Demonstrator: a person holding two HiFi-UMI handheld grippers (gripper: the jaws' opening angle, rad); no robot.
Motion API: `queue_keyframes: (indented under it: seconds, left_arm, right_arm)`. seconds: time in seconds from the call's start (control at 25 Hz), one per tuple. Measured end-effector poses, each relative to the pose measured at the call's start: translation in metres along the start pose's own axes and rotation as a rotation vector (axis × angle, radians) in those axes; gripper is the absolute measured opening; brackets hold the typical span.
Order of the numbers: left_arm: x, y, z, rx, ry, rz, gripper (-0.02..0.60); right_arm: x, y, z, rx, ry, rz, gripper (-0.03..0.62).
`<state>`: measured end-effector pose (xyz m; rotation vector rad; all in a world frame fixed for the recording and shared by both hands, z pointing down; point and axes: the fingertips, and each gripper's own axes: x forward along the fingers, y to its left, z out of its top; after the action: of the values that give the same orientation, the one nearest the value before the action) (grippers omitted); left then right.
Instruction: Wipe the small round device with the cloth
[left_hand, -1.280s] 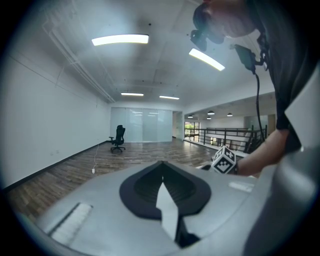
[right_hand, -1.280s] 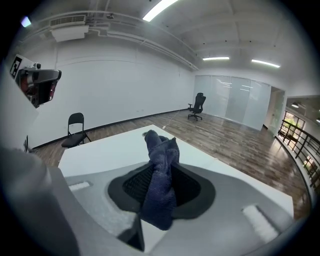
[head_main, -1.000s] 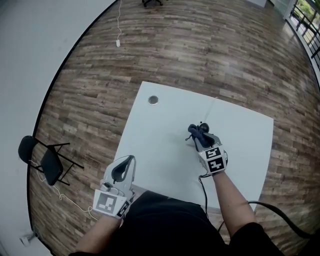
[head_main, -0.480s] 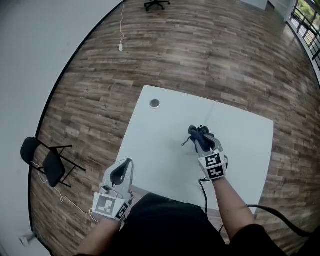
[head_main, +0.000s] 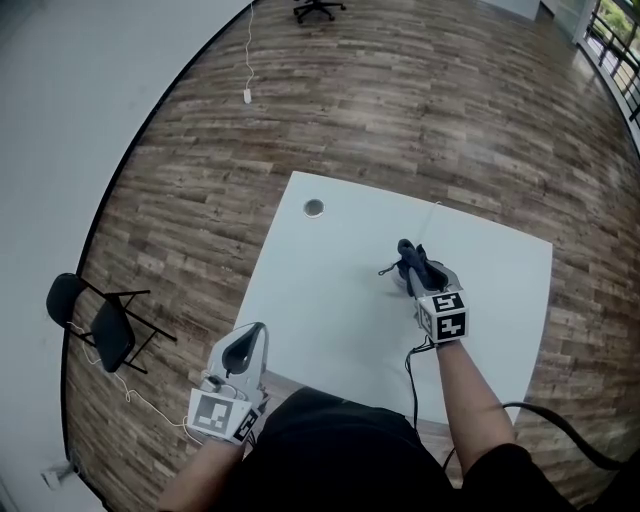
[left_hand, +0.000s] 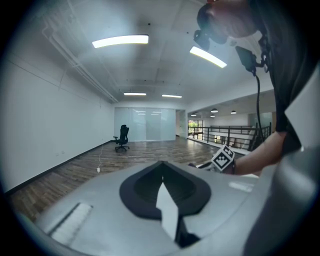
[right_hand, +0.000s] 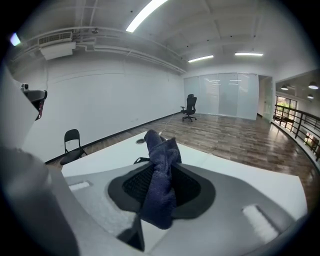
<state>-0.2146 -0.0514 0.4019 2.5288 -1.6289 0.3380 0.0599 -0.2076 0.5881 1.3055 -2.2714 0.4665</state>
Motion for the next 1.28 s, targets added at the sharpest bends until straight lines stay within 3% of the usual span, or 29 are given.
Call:
queue_keyframes:
  seconds: [0.24, 0.64, 1.28]
  left_arm:
    - [0.002, -0.001, 0.000, -0.003, 0.007, 0.000, 0.006]
    - [0.007, -0.004, -0.001, -0.022, 0.015, -0.011, 0.006]
    - [0.007, -0.005, -0.005, -0.027, 0.022, -0.013, 0.006]
  right_arm:
    - [0.000, -0.003, 0.000, 0.059, -0.015, -0.011, 0.107]
    - [-0.003, -0.012, -0.006, 0.348, -0.053, 0.022, 0.107]
    - [-0.005, -0.029, -0.042, 0.386, 0.029, -0.037, 0.107]
